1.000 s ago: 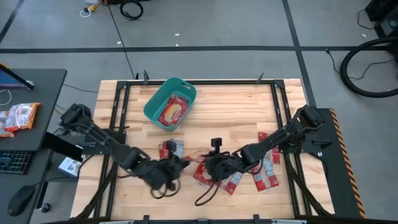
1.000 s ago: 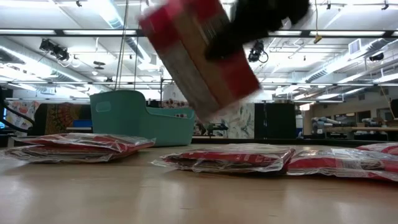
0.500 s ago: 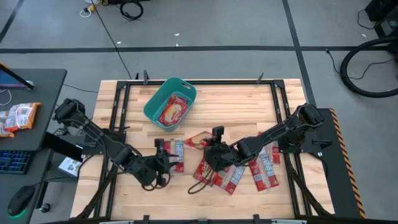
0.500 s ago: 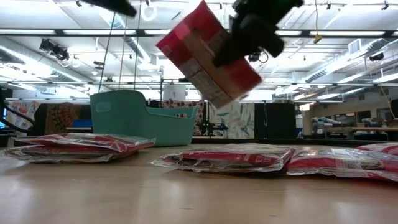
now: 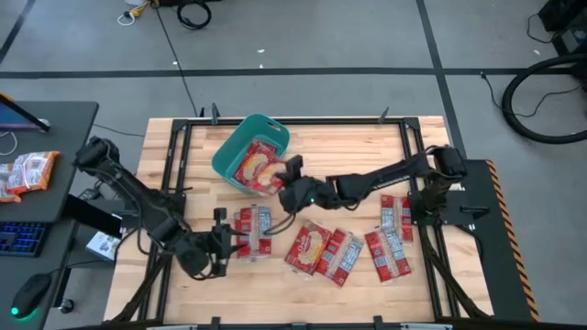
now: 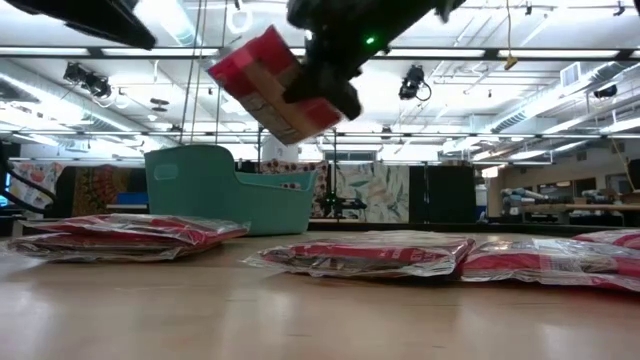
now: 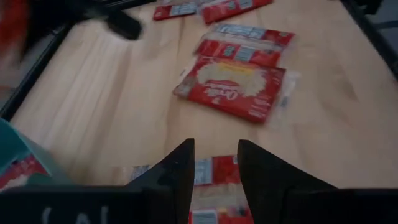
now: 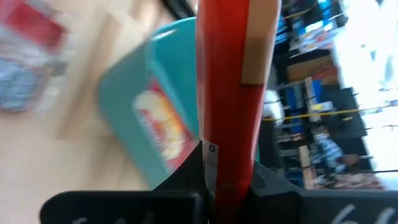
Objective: Sort popcorn bags into baskets
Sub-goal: Put the popcorn bag into the green bin
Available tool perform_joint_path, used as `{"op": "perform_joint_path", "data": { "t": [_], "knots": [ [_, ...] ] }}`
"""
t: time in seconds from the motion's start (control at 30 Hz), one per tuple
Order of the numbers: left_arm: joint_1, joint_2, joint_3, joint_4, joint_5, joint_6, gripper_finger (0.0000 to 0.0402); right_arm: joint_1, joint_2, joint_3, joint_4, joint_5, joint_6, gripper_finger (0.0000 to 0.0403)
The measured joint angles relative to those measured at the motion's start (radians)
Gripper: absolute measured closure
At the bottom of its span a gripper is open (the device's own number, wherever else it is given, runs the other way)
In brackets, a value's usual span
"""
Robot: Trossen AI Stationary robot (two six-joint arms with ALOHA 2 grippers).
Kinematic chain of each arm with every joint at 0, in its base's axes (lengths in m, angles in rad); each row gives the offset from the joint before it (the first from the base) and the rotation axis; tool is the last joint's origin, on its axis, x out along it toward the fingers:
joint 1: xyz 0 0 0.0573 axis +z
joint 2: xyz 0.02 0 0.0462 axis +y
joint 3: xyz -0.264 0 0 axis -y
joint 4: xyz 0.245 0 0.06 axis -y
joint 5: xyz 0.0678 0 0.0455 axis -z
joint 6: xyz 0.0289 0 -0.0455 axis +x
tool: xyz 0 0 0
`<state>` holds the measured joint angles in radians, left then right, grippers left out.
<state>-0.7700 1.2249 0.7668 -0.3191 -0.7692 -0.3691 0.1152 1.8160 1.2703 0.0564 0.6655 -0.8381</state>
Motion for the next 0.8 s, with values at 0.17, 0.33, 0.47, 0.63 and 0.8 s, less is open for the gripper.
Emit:
{"op": "perform_joint_path", "data": {
  "t": [0.17, 0.33, 0.47, 0.63, 0.8],
  "knots": [
    [-0.03, -0.012, -0.006, 0.004, 0.0, -0.024, 0.0274, -0.056, 0.068, 0.058, 0.053, -0.049, -0.115, 0.037],
    [-0.036, -0.011, -0.006, 0.005, 0.008, -0.033, 0.0274, -0.105, 0.197, 0.241, -0.053, -0.045, -0.132, 0.037],
    [-0.036, -0.011, -0.006, 0.007, 0.008, -0.034, 0.0274, -0.142, 0.302, 0.367, -0.103, -0.03, -0.181, 0.0368],
    [-0.035, -0.011, -0.006, 0.008, 0.011, -0.031, 0.0274, -0.192, 0.42, 0.466, -0.107, -0.033, -0.234, 0.0351],
    [-0.036, -0.011, -0.006, 0.007, 0.015, -0.032, 0.0274, -0.203, 0.473, 0.497, -0.142, 0.057, -0.233, 0.0317]
  ]
}}
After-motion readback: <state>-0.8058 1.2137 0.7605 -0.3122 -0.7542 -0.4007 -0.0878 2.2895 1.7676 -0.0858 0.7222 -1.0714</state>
